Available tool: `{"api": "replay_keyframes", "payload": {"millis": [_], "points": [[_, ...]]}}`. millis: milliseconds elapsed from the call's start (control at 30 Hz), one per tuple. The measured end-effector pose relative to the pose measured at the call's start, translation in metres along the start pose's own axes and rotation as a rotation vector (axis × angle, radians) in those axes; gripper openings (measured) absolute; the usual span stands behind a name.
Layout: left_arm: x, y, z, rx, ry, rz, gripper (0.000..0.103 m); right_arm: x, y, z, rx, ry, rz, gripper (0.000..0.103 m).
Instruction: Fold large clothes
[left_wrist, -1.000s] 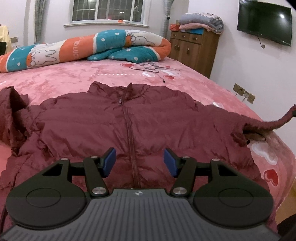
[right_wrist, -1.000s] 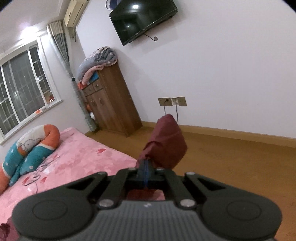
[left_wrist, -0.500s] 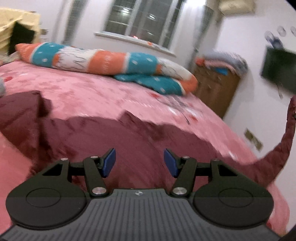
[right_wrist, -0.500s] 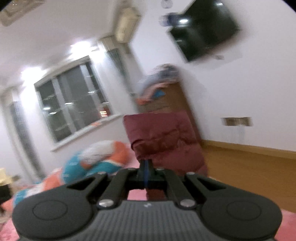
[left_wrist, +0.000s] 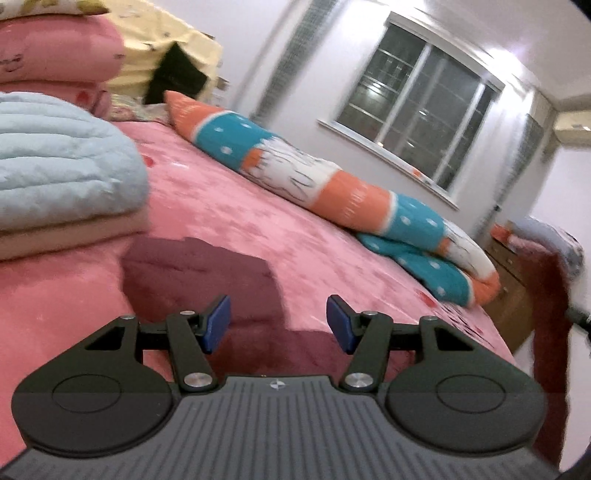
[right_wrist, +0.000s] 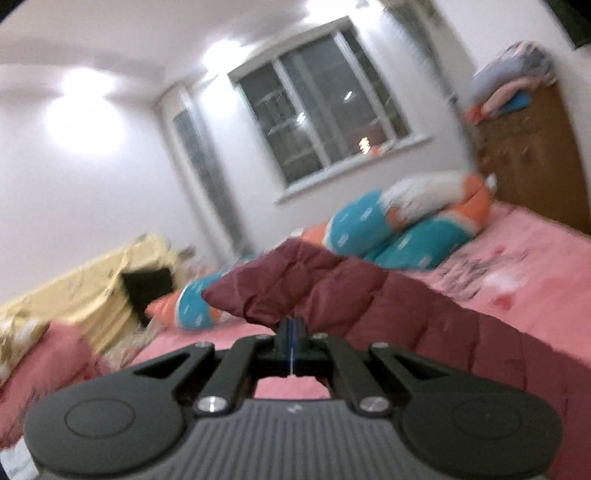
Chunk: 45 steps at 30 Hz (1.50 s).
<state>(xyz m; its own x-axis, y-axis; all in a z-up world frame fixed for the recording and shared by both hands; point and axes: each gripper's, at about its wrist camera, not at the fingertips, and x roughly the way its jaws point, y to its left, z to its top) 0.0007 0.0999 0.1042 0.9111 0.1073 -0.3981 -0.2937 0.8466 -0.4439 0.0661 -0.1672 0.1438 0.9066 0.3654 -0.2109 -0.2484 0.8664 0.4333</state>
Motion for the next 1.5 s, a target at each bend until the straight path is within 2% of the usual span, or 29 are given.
{"api": "replay_keyframes", "payload": {"millis": [167, 333, 600, 733, 767, 833, 867, 900, 967, 1033, 1200, 1367, 1500], "points": [[0.01, 0.019, 0.006, -0.025, -0.002, 0.043, 0.069, 0.045, 0.018, -0.062, -0.008, 0.17, 0.0, 0.0], [0.012, 0.028, 0.008, -0.03, 0.006, 0.035, 0.07, 0.072, 0.033, -0.119, -0.078, 0.327, -0.034, 0.0], [0.012, 0.029, 0.003, -0.036, 0.048, -0.007, 0.072, 0.071, 0.038, -0.153, -0.144, 0.394, -0.069, 0.0], [0.016, 0.032, 0.0, -0.036, 0.08, -0.016, 0.072, 0.069, 0.04, -0.156, -0.145, 0.396, -0.067, 0.002], [0.016, 0.033, 0.0, -0.035, 0.083, -0.016, 0.072, 0.07, 0.039, -0.155, -0.141, 0.396, -0.066, 0.006], [0.015, 0.031, 0.0, -0.025, 0.081, -0.012, 0.073, 0.066, 0.041, -0.154, -0.133, 0.39, -0.057, 0.024], [0.015, 0.03, 0.0, -0.016, 0.078, -0.011, 0.073, 0.061, 0.042, -0.152, -0.134, 0.381, -0.052, 0.041], [0.014, 0.028, 0.001, -0.004, 0.069, -0.011, 0.073, 0.056, 0.045, -0.151, -0.141, 0.371, -0.051, 0.054], [0.013, 0.025, 0.002, 0.015, 0.055, -0.013, 0.074, 0.047, 0.051, -0.149, -0.169, 0.349, -0.063, 0.063], [0.01, 0.024, 0.003, 0.033, 0.043, -0.01, 0.075, 0.039, 0.056, -0.144, -0.185, 0.337, -0.06, 0.065], [0.006, 0.034, 0.002, 0.012, 0.041, 0.026, 0.075, 0.046, 0.065, -0.119, -0.133, 0.347, 0.023, 0.066], [-0.001, 0.041, 0.004, 0.021, 0.008, 0.063, 0.076, 0.085, 0.082, -0.091, -0.022, 0.388, 0.151, 0.066], [0.0, 0.05, 0.005, 0.004, 0.023, 0.063, 0.077, 0.131, 0.103, -0.086, 0.039, 0.477, 0.262, 0.066]]}}
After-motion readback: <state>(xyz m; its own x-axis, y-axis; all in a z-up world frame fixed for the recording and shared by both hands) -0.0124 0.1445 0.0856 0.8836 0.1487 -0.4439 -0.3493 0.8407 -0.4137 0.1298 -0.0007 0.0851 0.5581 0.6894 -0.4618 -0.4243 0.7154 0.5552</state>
